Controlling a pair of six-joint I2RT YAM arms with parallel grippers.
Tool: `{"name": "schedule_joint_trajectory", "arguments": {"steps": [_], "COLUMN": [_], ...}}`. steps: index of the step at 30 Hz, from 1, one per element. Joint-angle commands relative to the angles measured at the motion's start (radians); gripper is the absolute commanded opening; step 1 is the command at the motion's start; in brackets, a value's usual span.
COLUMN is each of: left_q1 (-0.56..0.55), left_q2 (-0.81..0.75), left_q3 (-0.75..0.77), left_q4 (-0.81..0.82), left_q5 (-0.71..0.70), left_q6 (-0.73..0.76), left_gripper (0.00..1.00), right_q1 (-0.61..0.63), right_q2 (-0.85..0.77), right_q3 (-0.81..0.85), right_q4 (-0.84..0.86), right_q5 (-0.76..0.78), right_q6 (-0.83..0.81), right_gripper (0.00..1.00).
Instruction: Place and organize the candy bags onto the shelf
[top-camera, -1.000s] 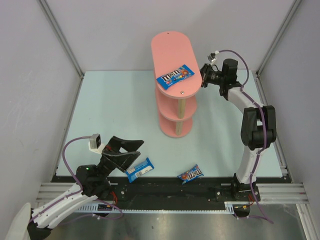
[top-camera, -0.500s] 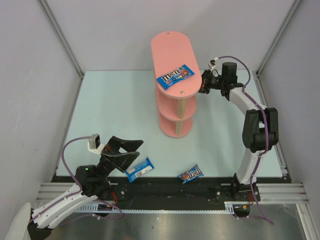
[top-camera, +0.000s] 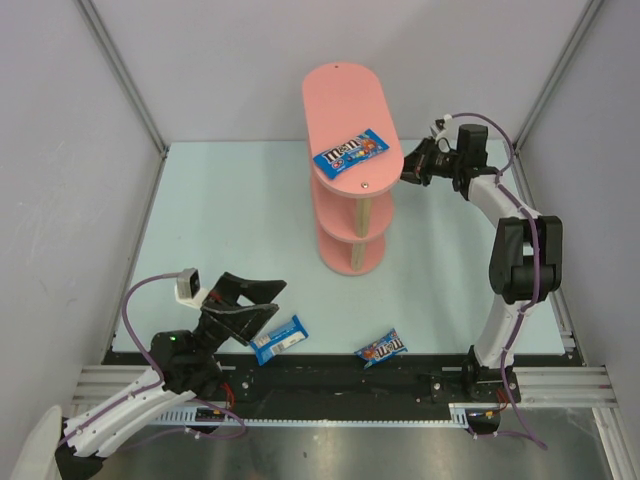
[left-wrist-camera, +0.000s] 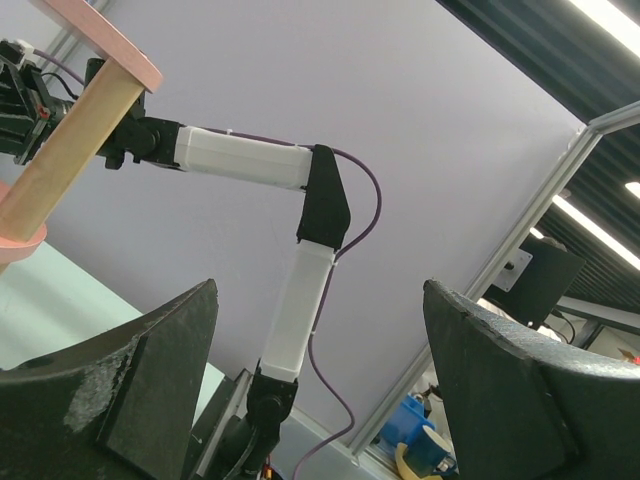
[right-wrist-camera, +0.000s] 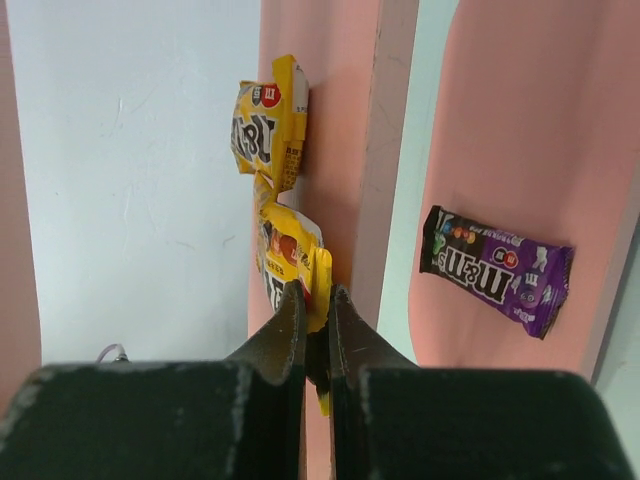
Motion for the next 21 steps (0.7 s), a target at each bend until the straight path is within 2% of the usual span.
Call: {"name": "schedule_joint_trajectory", "arguments": {"steps": [1,7,16,21], "left_q1": [0.009,0.009,0.009,0.009], "left_q2": [-0.014,-0.014,-0.019,-0.034], "left_q3": [-0.137,-0.136,-0.134,-0.136], "left_q4": [0.006,0.004,0.0,-0.013], "left_q5": [-0.001,0.004,0.009,0.007], "left_q6": [-0.008,-0.008,-0.011,-0.013], "left_gripper": [0.88,0.88,0.88,0.87], "right_q1": [-0.023,-0.009,0.049,0.089], "right_q2": [0.022,0.013,-0.059,-0.042], "right_q3": [0.0,0.0,-0.002,0.001], "right_q4": [0.082,0.107,-0.094,-0.04], "right_q5": [-0.026,-0.043,-0.014,-0.017], "right_q6": [0.042,0.047,-0.099,-0.054], "right_gripper": [0.0,0.0,0.0,0.0]}}
